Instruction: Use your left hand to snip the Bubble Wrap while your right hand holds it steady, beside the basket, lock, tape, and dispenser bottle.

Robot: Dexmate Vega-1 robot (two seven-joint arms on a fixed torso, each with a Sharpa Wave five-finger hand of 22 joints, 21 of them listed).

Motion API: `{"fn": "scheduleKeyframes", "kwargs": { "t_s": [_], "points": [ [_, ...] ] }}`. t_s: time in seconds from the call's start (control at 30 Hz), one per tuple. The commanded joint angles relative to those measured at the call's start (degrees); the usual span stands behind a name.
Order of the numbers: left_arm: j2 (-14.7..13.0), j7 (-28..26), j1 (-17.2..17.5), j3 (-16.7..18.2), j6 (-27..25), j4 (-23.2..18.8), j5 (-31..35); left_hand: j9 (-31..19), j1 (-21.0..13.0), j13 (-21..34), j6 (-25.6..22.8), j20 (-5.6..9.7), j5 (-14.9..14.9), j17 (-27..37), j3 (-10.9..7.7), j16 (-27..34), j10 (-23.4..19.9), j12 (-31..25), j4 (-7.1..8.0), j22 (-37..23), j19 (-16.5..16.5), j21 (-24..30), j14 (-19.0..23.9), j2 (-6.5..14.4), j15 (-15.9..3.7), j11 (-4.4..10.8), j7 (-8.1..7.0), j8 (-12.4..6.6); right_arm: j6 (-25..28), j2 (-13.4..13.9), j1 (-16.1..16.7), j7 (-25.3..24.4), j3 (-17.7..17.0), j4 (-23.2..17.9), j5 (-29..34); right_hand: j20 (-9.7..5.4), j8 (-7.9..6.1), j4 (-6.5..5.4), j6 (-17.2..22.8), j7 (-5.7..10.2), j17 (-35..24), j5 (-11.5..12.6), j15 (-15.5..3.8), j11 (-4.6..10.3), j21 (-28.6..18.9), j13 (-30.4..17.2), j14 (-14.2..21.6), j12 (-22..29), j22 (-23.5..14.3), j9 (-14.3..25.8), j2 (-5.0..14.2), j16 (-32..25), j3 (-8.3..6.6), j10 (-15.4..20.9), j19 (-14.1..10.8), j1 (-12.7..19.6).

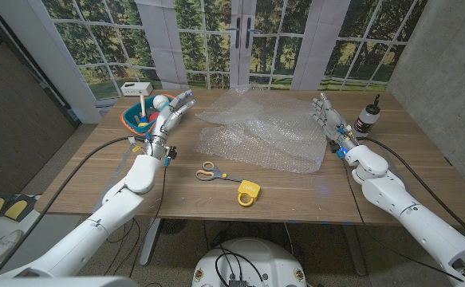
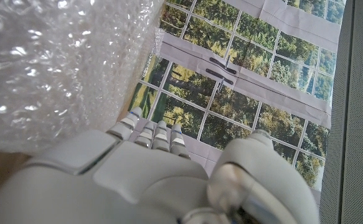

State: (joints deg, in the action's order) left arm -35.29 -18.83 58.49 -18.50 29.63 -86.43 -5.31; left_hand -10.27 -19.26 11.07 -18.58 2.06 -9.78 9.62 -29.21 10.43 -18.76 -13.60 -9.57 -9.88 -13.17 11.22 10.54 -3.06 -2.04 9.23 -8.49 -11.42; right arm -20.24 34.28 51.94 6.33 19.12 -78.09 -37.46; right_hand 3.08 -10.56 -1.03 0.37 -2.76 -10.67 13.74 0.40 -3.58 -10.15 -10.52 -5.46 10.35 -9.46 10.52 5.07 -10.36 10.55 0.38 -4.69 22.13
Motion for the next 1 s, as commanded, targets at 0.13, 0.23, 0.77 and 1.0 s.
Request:
{"fn": "scheduleKeyframes", "kwargs": {
  "t_s": [0.13,0.23,0.77,1.0],
  "points": [
    [-1.6,-1.7,-0.1,-0.6,-1.6,-1.4,6.2,-0.1,-0.9,0.1,-1.5,0.50,-0.3,0.2,0.55,-0.2,-0.3,0.2,-0.02,-0.1,0.3,-0.1,-0.5,-0.8,-8.26,-0.07,-0.08,-0.26,-0.3,0.8,0.1,1.2,0.3,0.1,0.4,-0.07,0.15,0.51,-0.5,0.09,0.0,-0.4,-0.38,0.11,-0.1,-0.3,-0.5,0.2,-0.3,0.1,0.15,-0.1,-0.06,-0.2,0.3,0.6],
    [-1.4,-2.6,-0.1,-0.6,-1.5,-1.6,6.8,-0.1,-0.9,0.1,-1.9,0.43,-0.3,0.2,0.68,-0.1,-0.3,0.2,-0.02,-0.1,0.4,-0.2,-0.5,-1.0,-8.30,0.01,-0.38,-0.35,-0.8,0.5,0.3,0.9,0.1,0.2,0.4,-0.08,0.14,0.54,-0.5,0.12,0.0,-0.4,-0.37,0.10,-0.1,-0.3,-0.5,0.2,-0.3,0.1,0.16,-0.1,-0.07,-0.2,0.3,0.6],
    [-3.5,-5.1,0.1,-1.2,-3.0,-3.8,13.9,-0.2,-1.9,0.2,-4.1,0.50,-0.3,0.2,1.18,0.2,-3.0,-0.5,0.03,-0.2,0.3,-0.1,0.6,-1.7,-8.93,0.61,-0.67,-0.65,-0.9,2.1,2.4,-1.6,-0.8,-3.0,1.7,0.00,0.02,0.68,-0.6,0.07,0.0,-0.5,-0.28,-0.07,-0.3,-0.3,-0.6,0.4,-0.3,0.1,0.18,-0.2,-0.14,-0.2,0.3,0.8],
    [-4.6,-6.9,0.3,-1.3,-4.4,-5.8,18.1,-0.2,-2.1,0.2,-4.3,0.57,-0.3,0.2,1.23,0.2,-3.2,-0.5,0.03,-0.2,0.3,-0.1,0.7,-1.8,-9.02,0.80,-0.90,-0.61,-0.8,2.5,2.5,-2.0,-0.9,-3.1,2.1,0.10,-0.21,0.77,-0.2,-0.01,0.0,-0.6,-0.26,-0.28,-0.3,-0.3,-0.5,0.6,-0.2,0.1,0.21,-0.4,-0.19,0.3,0.3,0.9]
  ]
}}
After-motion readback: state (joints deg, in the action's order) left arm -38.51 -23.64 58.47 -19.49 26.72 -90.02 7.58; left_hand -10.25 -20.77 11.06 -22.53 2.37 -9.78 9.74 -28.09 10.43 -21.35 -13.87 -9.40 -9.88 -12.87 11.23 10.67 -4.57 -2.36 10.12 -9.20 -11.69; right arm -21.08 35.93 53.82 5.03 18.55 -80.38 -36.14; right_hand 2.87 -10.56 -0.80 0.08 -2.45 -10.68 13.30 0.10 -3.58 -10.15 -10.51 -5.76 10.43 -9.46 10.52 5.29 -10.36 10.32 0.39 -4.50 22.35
